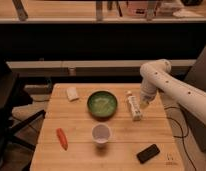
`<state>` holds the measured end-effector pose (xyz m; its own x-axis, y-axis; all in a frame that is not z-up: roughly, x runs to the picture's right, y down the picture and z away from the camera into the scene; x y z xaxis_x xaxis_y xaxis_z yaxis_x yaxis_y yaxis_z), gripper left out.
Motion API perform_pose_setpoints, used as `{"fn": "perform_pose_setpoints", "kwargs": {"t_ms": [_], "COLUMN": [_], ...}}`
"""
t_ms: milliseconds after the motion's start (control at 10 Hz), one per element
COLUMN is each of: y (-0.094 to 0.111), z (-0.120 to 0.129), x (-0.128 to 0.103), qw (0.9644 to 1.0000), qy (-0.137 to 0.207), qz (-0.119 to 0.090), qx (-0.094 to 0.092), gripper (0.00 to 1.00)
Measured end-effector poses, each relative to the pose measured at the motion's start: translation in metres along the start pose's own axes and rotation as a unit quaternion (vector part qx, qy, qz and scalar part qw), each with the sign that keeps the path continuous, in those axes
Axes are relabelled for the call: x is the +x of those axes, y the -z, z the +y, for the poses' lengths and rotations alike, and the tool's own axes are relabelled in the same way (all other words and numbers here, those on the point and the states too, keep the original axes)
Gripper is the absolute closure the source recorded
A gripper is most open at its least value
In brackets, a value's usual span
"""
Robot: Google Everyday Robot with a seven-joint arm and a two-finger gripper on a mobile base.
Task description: Move the arm in a circular motion
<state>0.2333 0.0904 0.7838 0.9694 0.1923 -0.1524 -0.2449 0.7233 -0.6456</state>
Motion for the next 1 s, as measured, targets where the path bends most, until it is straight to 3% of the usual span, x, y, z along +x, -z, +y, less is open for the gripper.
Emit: {"fn": "perform_pose_setpoints", "kwargs": {"t_ms": [1000], "y": [-0.001], "z": [0.035], "x": [-0.015], "qw": [1.0000], "qy": [0.009], "qz": [0.002], "qx": [-0.002], "gripper": [0.97]}}
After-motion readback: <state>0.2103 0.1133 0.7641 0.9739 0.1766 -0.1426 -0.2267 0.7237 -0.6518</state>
